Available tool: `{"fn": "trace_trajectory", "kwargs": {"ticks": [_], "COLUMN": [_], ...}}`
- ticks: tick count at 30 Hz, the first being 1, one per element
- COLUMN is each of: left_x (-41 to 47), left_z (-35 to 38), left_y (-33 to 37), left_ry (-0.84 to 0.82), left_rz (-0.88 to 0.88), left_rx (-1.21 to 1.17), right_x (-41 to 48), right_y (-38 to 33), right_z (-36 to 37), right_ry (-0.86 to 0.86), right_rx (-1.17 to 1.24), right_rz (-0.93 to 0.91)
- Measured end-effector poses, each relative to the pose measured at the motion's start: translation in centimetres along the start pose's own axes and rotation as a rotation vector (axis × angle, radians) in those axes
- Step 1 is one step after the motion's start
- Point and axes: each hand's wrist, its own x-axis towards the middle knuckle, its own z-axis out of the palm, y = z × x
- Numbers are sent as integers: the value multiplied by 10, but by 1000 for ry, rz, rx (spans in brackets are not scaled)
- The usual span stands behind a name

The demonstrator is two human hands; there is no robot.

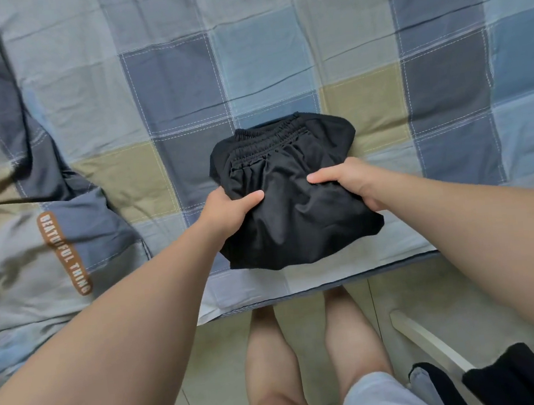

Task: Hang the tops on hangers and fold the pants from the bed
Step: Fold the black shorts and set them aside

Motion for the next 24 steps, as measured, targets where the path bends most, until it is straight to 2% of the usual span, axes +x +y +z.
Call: {"fn": "trace_trajectory", "kwargs": {"ticks": [6,11,19,24], "left_x": [-72,-152,-270,-325], "left_z": [-8,0,-2,-24], "left_y": [-11,-1,25,38], "left_ry": [-27,15,-78,-198], "left_rz": [-72,-62,16,148], "left_rx": [37,-17,-96,-2], "right_x": [-71,-158,-301,-384], "right_y": [27,34,45,74], "right_z": [-5,-12,-29,-4], "right_ry": [-15,5,89,180], "right_rx": [64,116,222,409], "right_rz": [16,-24,-172,-304]}}
